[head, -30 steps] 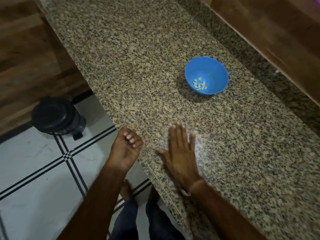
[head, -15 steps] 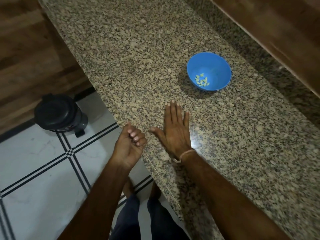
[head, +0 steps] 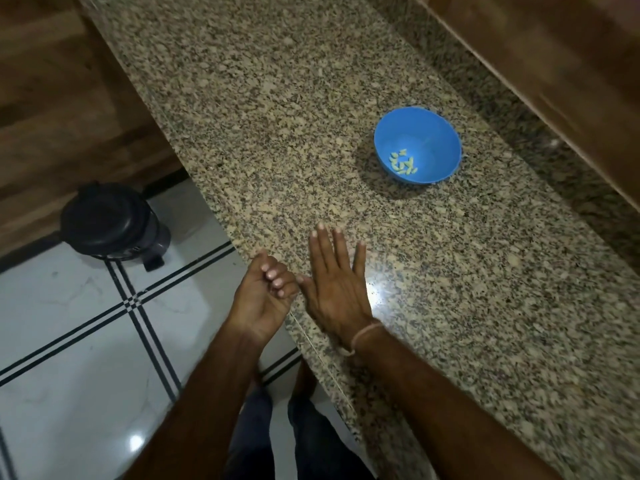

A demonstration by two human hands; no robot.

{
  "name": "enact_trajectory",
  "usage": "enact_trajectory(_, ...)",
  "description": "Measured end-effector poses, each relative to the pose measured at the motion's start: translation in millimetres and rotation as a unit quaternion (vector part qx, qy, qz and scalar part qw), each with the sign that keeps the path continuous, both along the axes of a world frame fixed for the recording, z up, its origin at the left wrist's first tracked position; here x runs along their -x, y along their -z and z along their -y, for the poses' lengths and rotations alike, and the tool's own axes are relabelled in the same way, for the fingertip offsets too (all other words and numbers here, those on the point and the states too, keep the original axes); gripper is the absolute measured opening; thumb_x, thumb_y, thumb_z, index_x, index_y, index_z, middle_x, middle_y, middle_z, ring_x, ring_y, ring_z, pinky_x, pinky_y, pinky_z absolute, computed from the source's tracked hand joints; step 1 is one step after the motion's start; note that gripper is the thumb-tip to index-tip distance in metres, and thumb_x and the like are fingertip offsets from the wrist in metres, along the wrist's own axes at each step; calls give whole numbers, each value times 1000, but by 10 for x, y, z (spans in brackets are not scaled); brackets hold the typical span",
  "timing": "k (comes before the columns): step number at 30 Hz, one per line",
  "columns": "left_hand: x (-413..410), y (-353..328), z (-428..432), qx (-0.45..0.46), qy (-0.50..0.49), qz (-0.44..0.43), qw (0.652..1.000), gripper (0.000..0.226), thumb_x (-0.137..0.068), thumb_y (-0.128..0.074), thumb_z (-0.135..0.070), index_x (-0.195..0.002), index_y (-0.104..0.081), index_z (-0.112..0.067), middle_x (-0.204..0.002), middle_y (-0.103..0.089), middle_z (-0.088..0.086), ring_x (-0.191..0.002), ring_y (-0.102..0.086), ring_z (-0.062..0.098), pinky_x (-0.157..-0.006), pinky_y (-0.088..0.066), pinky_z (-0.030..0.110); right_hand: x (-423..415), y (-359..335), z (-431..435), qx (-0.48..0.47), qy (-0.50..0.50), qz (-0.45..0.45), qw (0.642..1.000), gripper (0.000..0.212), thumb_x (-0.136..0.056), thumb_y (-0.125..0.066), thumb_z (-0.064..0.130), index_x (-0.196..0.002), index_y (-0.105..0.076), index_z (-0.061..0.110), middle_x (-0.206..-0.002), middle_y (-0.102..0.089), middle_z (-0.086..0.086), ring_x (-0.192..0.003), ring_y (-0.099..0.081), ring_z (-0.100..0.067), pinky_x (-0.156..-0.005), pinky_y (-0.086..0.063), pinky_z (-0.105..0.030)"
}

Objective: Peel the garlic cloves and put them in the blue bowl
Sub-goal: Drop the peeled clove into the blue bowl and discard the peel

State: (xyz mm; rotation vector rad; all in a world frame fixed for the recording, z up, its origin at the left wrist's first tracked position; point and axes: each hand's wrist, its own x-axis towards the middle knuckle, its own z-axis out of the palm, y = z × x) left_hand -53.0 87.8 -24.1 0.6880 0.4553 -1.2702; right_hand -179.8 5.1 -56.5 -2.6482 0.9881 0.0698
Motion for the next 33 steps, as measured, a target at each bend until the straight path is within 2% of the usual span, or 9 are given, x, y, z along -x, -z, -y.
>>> enact_trajectory(5, -64, -9, -39, 5, -9, 2, 1000, 42, -97, -51, -34, -57, -48, -22, -55, -36, -9, -45, -34, 6, -43, -28, 19, 144, -67, 283, -93, 17, 163, 982, 82, -101, -67, 40, -166, -26, 11, -171, -28, -10, -157, -25, -27, -128, -24, -38)
enact_trajectory(8, -90, 13, -24, 3, -14, 0, 1000, 40, -95, -53, -33, -57, -47, -22, -54, -36, -9, -44, -34, 6, -42, -28, 19, 73, -57, 400, -67, -20, 222, 973, 60, -90, -80, 10, -146, -59, 12, -145, -58, -5, -129, -51, -22, -103, -51, -35)
enact_trajectory(11, -101, -1, 13, 4, -9, 1, 1000, 43, -96, -53, -34, -55, -49, -22, -54, -37, -9, -45, -35, 6, -43, -27, 19, -53, -23, 383, -40, -30, 266, 963, 31, -87, -79, 0, -116, -76, 10, -115, -69, -2, -105, -55, -16, -81, -46, -23)
enact_trajectory(14, -96, -18, 45, -4, -2, 1, 1000, 54, -106, -45, -35, -54, -49, -22, -53, -37, -9, -44, -35, 6, -43, -27, 19, -103, 4, 350, -17, -17, 275, 961, 13, -89, -78, 3, -98, -74, 11, -100, -66, 0, -95, -55, -18, -71, -46, -32)
enact_trajectory(22, -173, -26, 53, -13, 4, -11, 1000, 54, -107, -44, -35, -55, -47, -22, -52, -35, -8, -44, -33, 6, -41, -27, 19, -324, -52, 353, 104, -42, 137, 984, 28, -75, -77, 1, -96, -62, 12, -92, -60, -8, -82, -53, -26, -68, -31, -31)
enact_trajectory(26, -221, -38, 23, -16, 17, -15, 1000, 51, -105, -48, -35, -56, -47, -22, -52, -35, -8, -43, -32, 6, -41, -25, 20, -20, -139, -2, 61, -42, 77, 994, 27, -77, -75, 7, -98, -62, 17, -94, -60, -2, -84, -53, -21, -68, -38, -30)
enact_trajectory(28, -273, -68, -9, -14, 20, -24, 999, 51, -104, -48, -33, -54, -47, -22, -52, -34, -8, -42, -32, 7, -40, -25, 20, 6, -219, -86, -34, 49, 97, 994, 17, -87, -66, 6, -91, -59, 21, -92, -62, 2, -84, -53, -14, -66, -35, -27)
enact_trajectory(30, -365, -112, -48, -4, 14, -29, 999, 54, -107, -45, -32, -54, -46, -21, -51, -33, -8, -41, -32, 7, -40, -25, 21, -193, -376, -82, -265, 190, 207, 922, 22, -101, -57, 3, -83, -57, 15, -80, -65, 3, -72, -55, -4, -63, -40, -23)
enact_trajectory(33, -602, -210, -127, 9, -2, -25, 1000, 56, -109, -41, -32, -54, -46, -21, -50, -33, -8, -40, -32, 7, -38, -26, 20, -711, -647, -185, -506, 343, 312, 727, 35, -110, -49, 7, -76, -56, 9, -58, -54, -1, -49, -48, -7, -51, -43, -23)
